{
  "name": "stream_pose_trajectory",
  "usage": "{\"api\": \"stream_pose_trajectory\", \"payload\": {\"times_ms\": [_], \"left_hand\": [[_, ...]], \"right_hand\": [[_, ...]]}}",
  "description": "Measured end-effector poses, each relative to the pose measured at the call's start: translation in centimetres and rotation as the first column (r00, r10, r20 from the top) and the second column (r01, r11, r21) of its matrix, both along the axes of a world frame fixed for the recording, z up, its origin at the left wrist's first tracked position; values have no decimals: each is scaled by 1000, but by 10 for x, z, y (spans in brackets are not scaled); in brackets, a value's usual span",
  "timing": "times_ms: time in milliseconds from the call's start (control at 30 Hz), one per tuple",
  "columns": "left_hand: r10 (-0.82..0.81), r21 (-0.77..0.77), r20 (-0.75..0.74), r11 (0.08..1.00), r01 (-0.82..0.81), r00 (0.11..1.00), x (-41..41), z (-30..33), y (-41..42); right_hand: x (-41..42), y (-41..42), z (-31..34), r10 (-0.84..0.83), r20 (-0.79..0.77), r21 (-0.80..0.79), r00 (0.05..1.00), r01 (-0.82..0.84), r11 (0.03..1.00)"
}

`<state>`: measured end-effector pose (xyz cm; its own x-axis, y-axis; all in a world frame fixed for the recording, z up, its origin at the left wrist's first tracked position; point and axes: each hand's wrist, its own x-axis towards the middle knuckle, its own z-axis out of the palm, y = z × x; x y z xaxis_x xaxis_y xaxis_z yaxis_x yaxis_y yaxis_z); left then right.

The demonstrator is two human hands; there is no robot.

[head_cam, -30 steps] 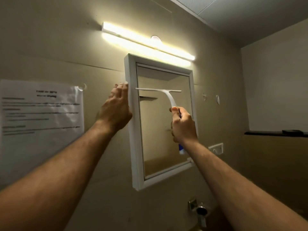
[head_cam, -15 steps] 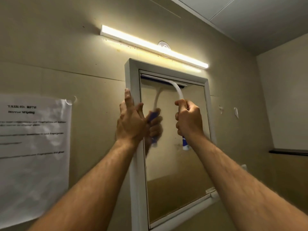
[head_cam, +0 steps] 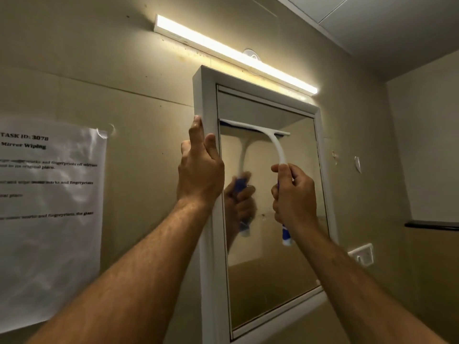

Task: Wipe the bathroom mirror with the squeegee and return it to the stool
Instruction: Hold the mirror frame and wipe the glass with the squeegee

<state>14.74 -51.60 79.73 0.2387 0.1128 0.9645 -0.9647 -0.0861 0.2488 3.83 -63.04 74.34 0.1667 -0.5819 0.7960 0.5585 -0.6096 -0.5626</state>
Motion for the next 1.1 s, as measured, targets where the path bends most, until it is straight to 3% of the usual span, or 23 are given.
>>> {"api": "stream_pose_trajectory", "payload": {"times_ms": [233, 533, 800, 1100], "left_hand": [[14, 3, -14, 1000, -14, 1000, 0, 0, 0], [37, -12, 7, 999, -37, 999, -2, -2, 0], [57, 4, -47, 998, -57, 997, -3, -5, -2], [-66, -66, -127, 996, 58, 990, -8, -22, -3]], "right_hand": [[-15, 8, 58, 58, 2, 29, 998, -58, 998], [-10, 10, 10, 76, -16, 27, 997, -76, 997], [-10, 13, 59, 45, 4, 11, 999, -45, 999], [-12, 10, -15, 67, -51, 19, 996, -66, 998]]}}
